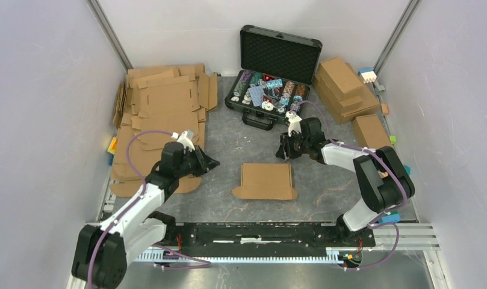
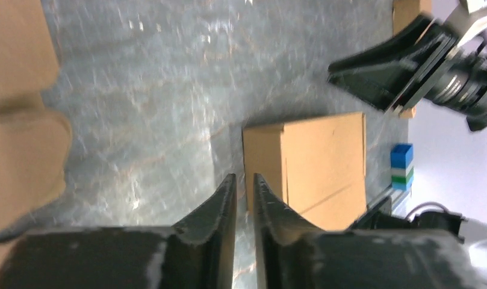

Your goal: Fold the paper box

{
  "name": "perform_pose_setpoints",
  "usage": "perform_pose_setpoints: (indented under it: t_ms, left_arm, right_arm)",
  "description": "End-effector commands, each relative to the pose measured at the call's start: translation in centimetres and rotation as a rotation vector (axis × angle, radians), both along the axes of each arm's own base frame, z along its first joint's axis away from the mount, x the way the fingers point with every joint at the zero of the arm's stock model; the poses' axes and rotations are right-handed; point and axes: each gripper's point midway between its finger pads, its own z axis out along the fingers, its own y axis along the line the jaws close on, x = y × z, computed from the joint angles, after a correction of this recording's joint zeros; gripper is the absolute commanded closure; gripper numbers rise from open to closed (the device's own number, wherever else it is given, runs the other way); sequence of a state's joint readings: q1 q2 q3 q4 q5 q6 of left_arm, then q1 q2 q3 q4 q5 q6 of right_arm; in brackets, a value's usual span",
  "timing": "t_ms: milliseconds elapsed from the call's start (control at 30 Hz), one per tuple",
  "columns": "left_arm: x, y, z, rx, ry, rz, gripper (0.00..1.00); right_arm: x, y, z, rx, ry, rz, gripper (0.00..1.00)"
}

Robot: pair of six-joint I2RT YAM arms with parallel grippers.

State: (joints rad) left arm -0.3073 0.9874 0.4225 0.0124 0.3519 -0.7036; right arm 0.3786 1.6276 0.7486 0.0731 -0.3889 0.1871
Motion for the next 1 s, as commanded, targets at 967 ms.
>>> perform_pose_setpoints:
  t_ms: [967]
  left_arm:
    - [-12.9,-5.8,-4.6,-0.087,0.197,-0.305,0.92]
  right_arm:
    - [-3.2,2.8,0.1,-0.043,-0.076,0.221,0.56]
